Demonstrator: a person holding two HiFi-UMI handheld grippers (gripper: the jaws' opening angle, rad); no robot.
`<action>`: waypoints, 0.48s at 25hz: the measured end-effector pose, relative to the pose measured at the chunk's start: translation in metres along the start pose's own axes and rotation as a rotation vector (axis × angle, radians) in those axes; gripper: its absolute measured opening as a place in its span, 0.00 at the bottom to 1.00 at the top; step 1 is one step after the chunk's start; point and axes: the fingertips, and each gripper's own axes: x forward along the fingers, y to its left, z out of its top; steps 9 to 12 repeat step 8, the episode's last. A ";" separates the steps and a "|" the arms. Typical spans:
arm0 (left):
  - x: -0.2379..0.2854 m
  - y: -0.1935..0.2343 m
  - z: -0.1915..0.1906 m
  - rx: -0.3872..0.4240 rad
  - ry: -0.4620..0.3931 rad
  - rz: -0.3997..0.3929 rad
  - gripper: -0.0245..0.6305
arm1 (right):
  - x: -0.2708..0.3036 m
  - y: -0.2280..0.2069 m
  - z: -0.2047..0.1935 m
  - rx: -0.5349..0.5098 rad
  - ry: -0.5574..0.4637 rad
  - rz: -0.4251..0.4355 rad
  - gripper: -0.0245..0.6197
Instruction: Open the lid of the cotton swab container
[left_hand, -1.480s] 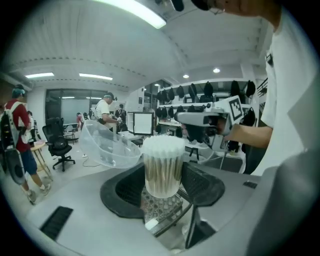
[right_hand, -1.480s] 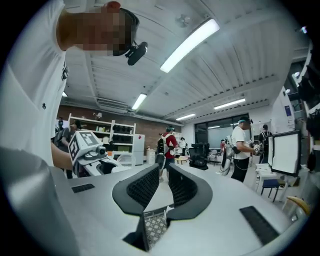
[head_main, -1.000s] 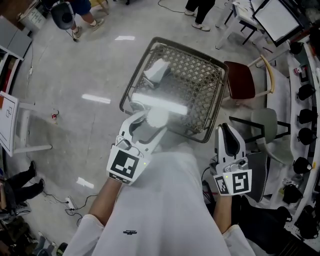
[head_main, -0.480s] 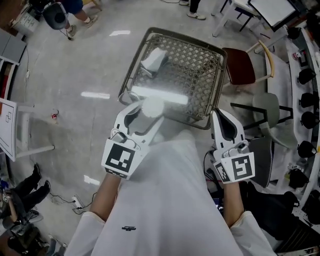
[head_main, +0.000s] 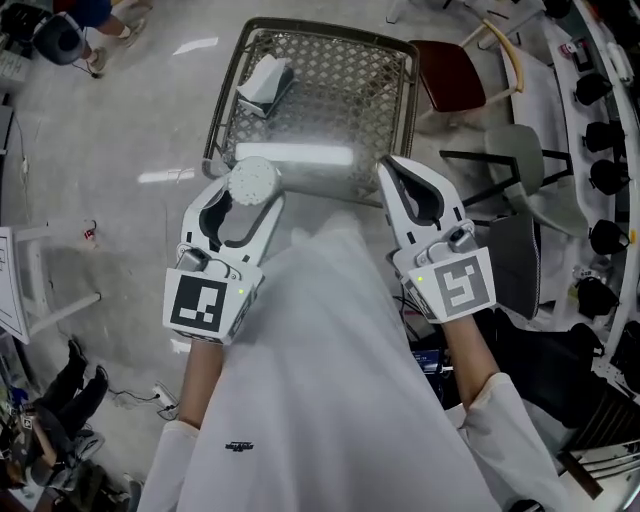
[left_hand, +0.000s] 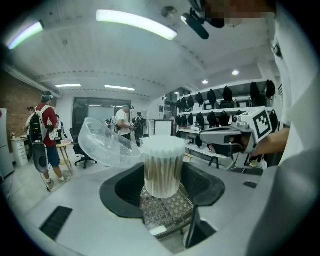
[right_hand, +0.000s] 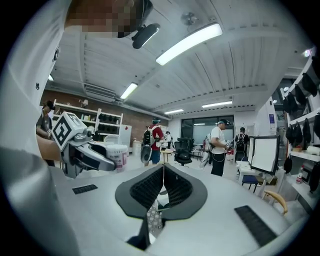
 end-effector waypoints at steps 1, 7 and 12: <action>0.001 -0.001 0.001 0.007 0.000 0.000 0.39 | -0.002 -0.003 -0.001 0.003 0.000 -0.008 0.04; 0.003 0.003 0.002 0.016 -0.018 -0.018 0.39 | 0.002 -0.005 -0.013 0.041 0.015 -0.056 0.04; 0.002 0.006 0.002 0.016 -0.021 -0.021 0.39 | 0.005 -0.003 -0.015 0.047 0.014 -0.061 0.04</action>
